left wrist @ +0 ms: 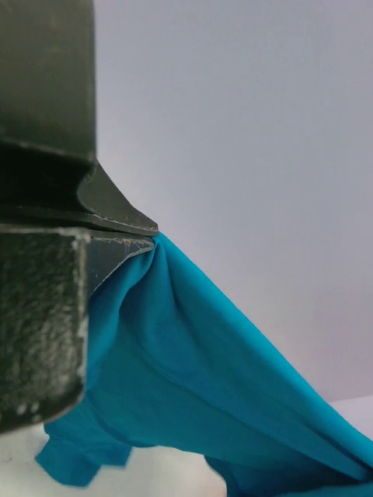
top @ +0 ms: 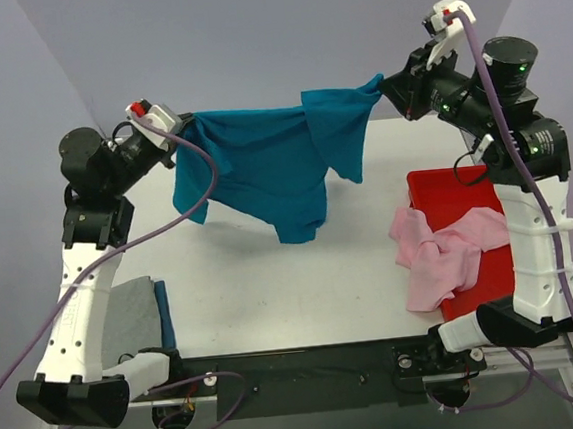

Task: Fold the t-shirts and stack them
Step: Flatten out the tshirt

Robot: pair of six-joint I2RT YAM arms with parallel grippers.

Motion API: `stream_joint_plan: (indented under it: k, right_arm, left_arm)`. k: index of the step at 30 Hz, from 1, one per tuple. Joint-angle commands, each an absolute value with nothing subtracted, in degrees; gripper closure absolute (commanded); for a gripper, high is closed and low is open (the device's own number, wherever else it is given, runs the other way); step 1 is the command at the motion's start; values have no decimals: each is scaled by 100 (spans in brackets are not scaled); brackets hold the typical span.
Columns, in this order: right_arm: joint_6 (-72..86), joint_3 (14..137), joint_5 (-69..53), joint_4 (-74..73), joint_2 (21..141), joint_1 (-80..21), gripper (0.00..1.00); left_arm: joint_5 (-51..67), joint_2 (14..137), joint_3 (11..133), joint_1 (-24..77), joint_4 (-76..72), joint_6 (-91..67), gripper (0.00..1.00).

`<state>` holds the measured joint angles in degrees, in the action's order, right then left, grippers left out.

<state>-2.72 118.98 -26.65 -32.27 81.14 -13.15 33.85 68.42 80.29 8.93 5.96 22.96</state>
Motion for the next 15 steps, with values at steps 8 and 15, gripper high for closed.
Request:
stream_joint_plan:
  k: [8, 15]
  right_arm:
    - [-167, 11373, -3199, -2347, 6382, -1301, 100]
    - [-53, 11206, -3463, -2706, 6337, -1292, 100]
  left_arm:
    - [3964, 5933, 8692, 730, 721, 1450, 100]
    - [3999, 5862, 8570, 607, 1019, 1240, 100]
